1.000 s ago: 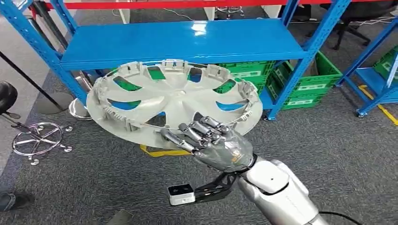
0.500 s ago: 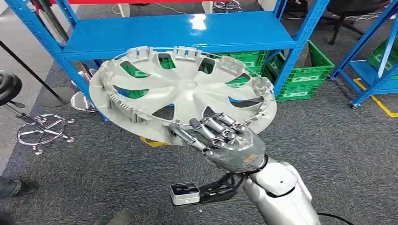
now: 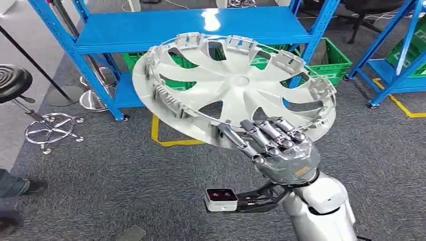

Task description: Take the parts from the cabinet and place them on the table.

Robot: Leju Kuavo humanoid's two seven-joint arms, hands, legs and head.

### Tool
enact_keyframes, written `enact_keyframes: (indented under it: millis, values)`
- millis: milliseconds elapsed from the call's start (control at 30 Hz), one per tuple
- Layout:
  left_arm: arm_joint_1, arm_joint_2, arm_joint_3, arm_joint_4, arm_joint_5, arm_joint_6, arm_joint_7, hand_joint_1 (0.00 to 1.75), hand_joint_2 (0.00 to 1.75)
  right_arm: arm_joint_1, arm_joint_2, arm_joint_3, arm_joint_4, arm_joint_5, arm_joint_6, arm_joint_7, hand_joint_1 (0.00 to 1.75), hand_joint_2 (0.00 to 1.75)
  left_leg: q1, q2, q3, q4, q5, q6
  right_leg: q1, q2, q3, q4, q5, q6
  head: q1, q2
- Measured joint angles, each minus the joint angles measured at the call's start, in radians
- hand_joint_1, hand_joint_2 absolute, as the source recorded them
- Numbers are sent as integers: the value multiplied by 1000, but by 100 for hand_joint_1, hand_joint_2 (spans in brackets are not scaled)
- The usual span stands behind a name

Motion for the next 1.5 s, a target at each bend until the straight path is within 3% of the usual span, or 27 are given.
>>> enact_keyframes:
  millis: [67, 100, 133, 200, 233, 267, 300, 367, 400, 467, 500, 567, 600, 667, 733, 767, 800, 833, 900, 933, 967, 1100, 1167, 1267, 1333, 1433, 1500]
  values:
    - [5, -3, 0, 0, 0, 0, -4, 0, 0, 13, 0, -10, -5, 0, 0, 18, 175, 175, 0, -2, -6, -5, 18, -11, 1, -2, -21, 1, 13, -14, 0, 0]
    - [9, -4, 0, 0, 1, 0, -5, 0, 0, 15, 0, -16, -7, 0, 1, 22, 175, 175, 5, -4, -11, 1, -3, -17, -5, -9, -32, -1, 26, -27, 0, 0]
    - [14, -6, 0, 0, 1, 0, -6, 0, 0, 20, 0, -21, -9, 1, 2, 30, 175, 175, 6, -4, -17, 27, -66, -24, -4, -9, -44, -1, 37, -38, -2, 0]
    - [19, -11, -2, 0, 1, 0, -6, 0, 0, 29, 0, -33, -16, 1, 3, 47, 175, 175, 7, -4, -41, 171, -211, -32, -3, -9, -68, 2, 66, -43, -5, 0]
    - [20, -12, -3, 0, 1, 0, -6, 0, 0, 33, 0, -40, -18, 0, 3, 50, 175, 175, 7, -4, -48, 244, -246, -33, -3, -9, -87, 4, 81, -44, -5, 0]
    - [20, -14, -5, 0, 1, 1, -5, 0, 0, 38, -1, -47, -19, 0, 3, 54, 175, 175, 7, -4, -47, 301, -245, -34, -1, -9, -108, 9, 95, -43, -5, 0]
    - [20, -14, -8, 0, 1, 2, -5, 0, 0, 41, -2, -52, -19, 1, 3, 57, 175, 175, 7, -4, -35, 318, -213, -33, -1, -9, -130, 14, 105, -43, -5, 0]
    - [21, -16, -16, 0, 0, 4, -2, 0, 0, 49, -2, -62, -26, 1, 3, 68, 175, 175, 6, -4, 38, 249, -122, -22, 3, -9, -170, 24, 123, -39, -5, 0]
    - [20, -16, -17, 0, 0, 5, -1, 0, 0, 52, -3, -66, -30, 1, 3, 74, 175, 175, 5, -5, 91, 180, -109, -13, 4, -8, -184, 28, 132, -37, -5, 0]
    - [19, -16, -18, 0, 0, 10, 0, 0, 0, 60, -3, -74, -37, 1, 3, 87, 175, 175, -2, -5, 227, -26, -185, 4, 9, -10, -193, 32, 149, -29, -3, 0]
    - [17, -17, -18, 0, 1, 11, 0, 0, 0, 61, -5, -75, -40, 0, 3, 91, 175, 175, -5, -5, 230, -42, -196, 1, 7, -12, -195, 30, 161, -25, -3, 0]
    - [19, -19, -18, 0, 4, 13, 0, 0, 0, 61, -6, -82, -48, 1, 3, 92, 175, 175, -9, -5, 219, -43, -179, 10, 2, -14, -197, 18, 182, -13, -5, 0]
    - [20, -21, -18, 0, 7, 13, 0, 0, 0, 63, -9, -87, -52, 0, 3, 96, 175, 175, 1, -2, 212, -53, -162, 16, 1, -11, -209, 22, 177, -7, -5, 0]
    - [18, -22, -19, 0, 9, 13, 1, 0, 0, 64, -12, -95, -58, 0, 3, 106, 175, 175, 0, 1, 191, -52, -143, 29, -1, -4, -246, 106, 95, 3, 3, 0]
    - [18, -26, -22, 0, 9, 13, 2, 0, 0, 67, -16, -100, -60, 0, 3, 110, 175, 175, -2, 3, 168, -50, -126, 30, -2, -4, -299, 274, 8, 10, 2, 0]
    - [19, -26, -23, 0, 10, 13, 3, 0, 0, 70, -18, -103, -60, 0, 3, 115, 175, 175, -3, 3, 157, -48, -119, 29, -2, -4, -310, 327, -13, 13, 3, 0]
    - [19, -26, -24, 0, 10, 13, 5, 0, 0, 72, -20, -104, -60, 0, 3, 121, 175, 175, -3, 3, 148, -44, -114, 27, -2, -4, -295, 326, -9, 14, 2, 0]
    - [19, -27, -24, 0, 10, 13, 6, 0, 0, 72, -22, -105, -60, 0, 3, 127, 175, 175, -2, 3, 140, -40, -111, 25, -4, -4, -252, 278, 14, 13, 3, 0]
    - [18, -28, -25, 0, 10, 13, 6, 0, 0, 72, -26, -105, -63, 0, 3, 130, 175, 175, -2, 2, 131, -28, -111, 23, -6, -5, -130, 95, 76, 10, 2, 0]
    - [18, -28, -26, 0, 11, 14, 6, 0, 0, 70, -27, -105, -65, 0, 3, 130, 175, 175, -3, 3, 126, -22, -111, 20, -6, -4, -93, 26, 60, 8, 3, 0]
    - [16, -27, -26, 0, 11, 14, 6, 0, 0, 69, -27, -105, -67, 0, 3, 131, 175, 175, -10, 1, 115, -10, -109, 14, -5, -4, -80, 12, 63, 4, 3, 0]
    - [17, -27, -26, 0, 14, 14, 14, 0, 0, 69, -28, -107, -69, 0, 3, 140, 175, 175, -11, 0, 105, -6, -101, -5, -10, -4, -95, 17, 77, -19, 2, 0]
    - [16, -26, -26, 0, 14, 14, 16, 0, 0, 64, -29, -107, -69, 0, 3, 139, 175, 175, -7, -3, 73, 65, -164, -18, -11, -6, -103, 16, 85, -33, -6, 0]
    - [19, -24, -27, 0, 14, 14, 21, 0, 0, 60, -29, -109, -69, 1, 3, 130, 175, 175, -1, -3, -22, 294, -265, -27, -7, -6, -122, 19, 96, -40, -5, 0]
    - [21, -24, -27, 0, 14, 14, 22, 0, 0, 59, -29, -113, -69, 1, 3, 125, 175, 175, 0, -3, -5, 275, -235, -25, -6, -5, -130, 22, 100, -39, -5, 0]
    - [19, -22, -32, 0, 14, 14, 23, 0, 0, 57, -29, -114, -69, 1, 3, 121, 175, 175, -2, -4, 132, 16, -121, -6, -4, -5, -132, 24, 105, -34, -5, 0]
    - [16, -21, -35, 0, 14, 14, 23, 0, 0, 53, -29, -114, -69, 0, 3, 121, 175, 175, -7, -4, 137, -10, -131, -2, 1, -6, -143, 28, 113, -22, -5, 0]
